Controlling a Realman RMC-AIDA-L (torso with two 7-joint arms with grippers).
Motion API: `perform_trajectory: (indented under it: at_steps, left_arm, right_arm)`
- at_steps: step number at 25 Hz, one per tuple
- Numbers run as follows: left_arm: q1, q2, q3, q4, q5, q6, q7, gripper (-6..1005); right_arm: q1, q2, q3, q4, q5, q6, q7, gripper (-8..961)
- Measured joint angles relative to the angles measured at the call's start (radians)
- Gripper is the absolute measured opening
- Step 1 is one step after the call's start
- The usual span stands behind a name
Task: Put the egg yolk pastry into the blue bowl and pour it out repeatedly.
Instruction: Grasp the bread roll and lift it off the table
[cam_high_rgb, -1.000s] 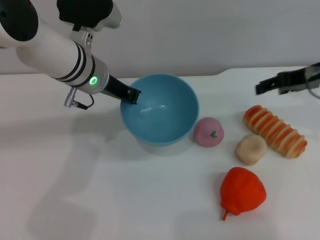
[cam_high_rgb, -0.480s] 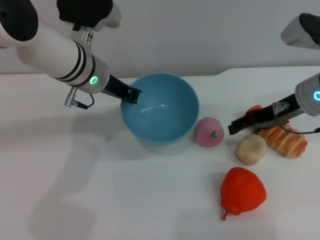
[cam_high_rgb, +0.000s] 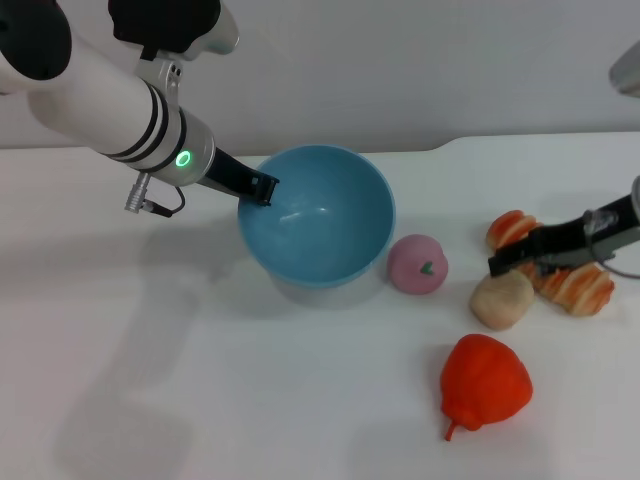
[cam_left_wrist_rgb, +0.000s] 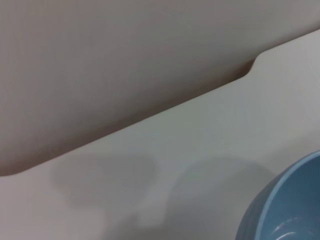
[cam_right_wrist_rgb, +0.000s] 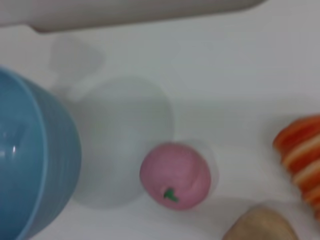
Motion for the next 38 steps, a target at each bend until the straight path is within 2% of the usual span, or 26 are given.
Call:
perform_trajectory:
  at_steps: [5, 18, 28, 38]
  left_arm:
    - [-0.003, -0.002, 0.000, 0.006, 0.000, 0.002, 0.000, 0]
    - [-0.007, -0.005, 0.000, 0.018, -0.005, 0.003, 0.000, 0]
    - [-0.012, -0.007, 0.000, 0.035, -0.008, 0.010, -0.001, -1]
    - [-0.014, -0.008, 0.002, 0.040, -0.008, 0.011, -0.013, 0]
  right_arm:
    - [0.012, -0.002, -0.005, 0.065, -0.005, 0.009, -0.006, 688]
    - [-0.027, -0.008, 0.005, 0.063, -0.043, 0.007, 0.007, 687]
    - [-0.007, -0.005, -0.001, 0.159, -0.039, 0.139, 0.007, 687]
    - [0.010, -0.008, 0.003, 0.232, -0.037, 0.197, 0.007, 688]
